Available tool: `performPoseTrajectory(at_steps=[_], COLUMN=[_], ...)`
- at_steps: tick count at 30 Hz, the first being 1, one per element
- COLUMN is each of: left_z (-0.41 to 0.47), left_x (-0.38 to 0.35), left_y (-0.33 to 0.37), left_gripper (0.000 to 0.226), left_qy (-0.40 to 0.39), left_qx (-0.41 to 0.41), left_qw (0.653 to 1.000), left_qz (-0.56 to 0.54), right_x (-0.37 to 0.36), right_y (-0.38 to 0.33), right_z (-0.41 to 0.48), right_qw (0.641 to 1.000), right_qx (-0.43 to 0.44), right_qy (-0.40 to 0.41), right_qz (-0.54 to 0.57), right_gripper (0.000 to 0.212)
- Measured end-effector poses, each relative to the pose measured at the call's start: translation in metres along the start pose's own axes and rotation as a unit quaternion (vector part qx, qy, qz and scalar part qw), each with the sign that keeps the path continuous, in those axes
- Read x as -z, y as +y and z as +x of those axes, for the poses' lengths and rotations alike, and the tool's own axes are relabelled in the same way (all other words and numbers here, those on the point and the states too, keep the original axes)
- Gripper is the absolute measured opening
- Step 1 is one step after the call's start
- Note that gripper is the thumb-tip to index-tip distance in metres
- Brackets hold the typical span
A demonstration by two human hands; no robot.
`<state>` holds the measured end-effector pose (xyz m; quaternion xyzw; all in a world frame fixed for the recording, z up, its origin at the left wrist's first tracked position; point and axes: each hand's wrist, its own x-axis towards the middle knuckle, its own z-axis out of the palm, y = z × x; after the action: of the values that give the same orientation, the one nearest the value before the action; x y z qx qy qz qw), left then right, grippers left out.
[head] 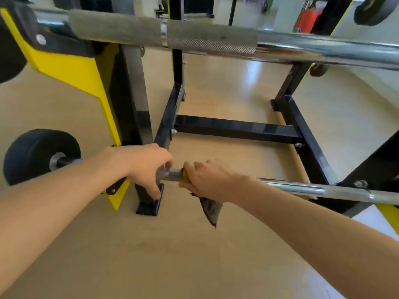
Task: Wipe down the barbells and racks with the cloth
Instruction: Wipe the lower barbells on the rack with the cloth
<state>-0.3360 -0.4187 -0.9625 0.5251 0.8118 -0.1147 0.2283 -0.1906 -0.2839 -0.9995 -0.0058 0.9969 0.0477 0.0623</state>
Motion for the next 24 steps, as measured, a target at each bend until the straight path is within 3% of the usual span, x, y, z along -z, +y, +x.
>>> performPoseTrajectory(at_steps=[4,7,11,14,16,20,21,24], left_z=[-0.003,0.004,0.009,0.008,0.008,0.011,0.013,0.014], left_x=[-0.004,-0.015,-0.033,-0.038,-0.038,-0.034,-0.033,-0.032], left_y=[-0.009,-0.012,-0.009,-0.016,-0.018,-0.008,-0.007,-0.008], left_gripper=[0.073,0.089,0.1,0.097,0.08,0.02,0.016,0.035], left_qy=[0.028,0.051,0.072,0.101,0.096,0.126,0.149,0.222], left_qx=[-0.013,-0.026,-0.051,-0.05,-0.05,-0.071,-0.073,-0.054], left_qw=[0.999,0.997,0.995,0.99,0.986,0.964,0.955,0.928], left_qz=[-0.04,-0.055,-0.055,-0.088,-0.129,-0.223,-0.245,-0.293], right_x=[0.003,0.004,0.001,0.005,0.006,-0.024,-0.034,-0.042], right_y=[-0.053,-0.053,0.004,0.012,0.007,-0.03,-0.043,-0.054], right_z=[0.031,0.028,-0.013,-0.017,-0.009,-0.008,-0.007,0.002], right_qw=[0.991,0.997,0.985,0.985,0.99,0.989,0.982,0.967], right_qx=[0.066,0.021,-0.121,-0.133,-0.119,-0.071,-0.077,-0.039], right_qy=[0.054,0.066,-0.04,-0.064,-0.058,0.113,0.144,0.201], right_qz=[-0.099,-0.023,0.113,0.089,0.04,-0.066,-0.092,-0.149], right_gripper=[0.044,0.044,0.059,0.066,0.067,0.042,0.042,0.041])
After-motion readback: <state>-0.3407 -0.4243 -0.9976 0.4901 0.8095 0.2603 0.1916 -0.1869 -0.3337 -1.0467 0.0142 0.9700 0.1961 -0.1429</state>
